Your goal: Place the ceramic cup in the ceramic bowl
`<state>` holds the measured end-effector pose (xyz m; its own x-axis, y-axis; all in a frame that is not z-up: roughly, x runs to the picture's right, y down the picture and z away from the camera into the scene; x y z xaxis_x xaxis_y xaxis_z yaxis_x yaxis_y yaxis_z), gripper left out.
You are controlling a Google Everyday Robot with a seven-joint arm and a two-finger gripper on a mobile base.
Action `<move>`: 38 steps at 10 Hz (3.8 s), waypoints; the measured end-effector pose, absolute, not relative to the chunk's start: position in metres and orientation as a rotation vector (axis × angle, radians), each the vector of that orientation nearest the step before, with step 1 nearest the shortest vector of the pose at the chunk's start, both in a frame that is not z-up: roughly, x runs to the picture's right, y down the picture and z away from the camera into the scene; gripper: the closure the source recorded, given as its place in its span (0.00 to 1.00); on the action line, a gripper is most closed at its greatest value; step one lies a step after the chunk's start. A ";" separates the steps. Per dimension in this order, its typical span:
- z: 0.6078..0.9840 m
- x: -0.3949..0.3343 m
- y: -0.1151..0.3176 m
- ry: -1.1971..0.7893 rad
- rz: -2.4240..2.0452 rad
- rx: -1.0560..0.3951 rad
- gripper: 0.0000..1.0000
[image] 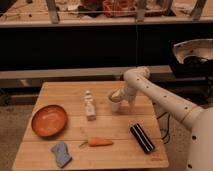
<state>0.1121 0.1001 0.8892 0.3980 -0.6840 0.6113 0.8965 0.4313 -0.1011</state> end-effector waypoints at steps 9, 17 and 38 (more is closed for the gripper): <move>0.897 0.109 0.100 -0.548 -1.043 -0.469 0.27; 0.897 0.108 0.096 -0.564 -1.030 -0.475 0.96; 0.787 0.037 0.048 -0.567 -1.149 -0.449 0.99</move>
<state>0.0366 0.0484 0.7871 0.2980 -0.7185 0.6285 0.9360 0.3492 -0.0446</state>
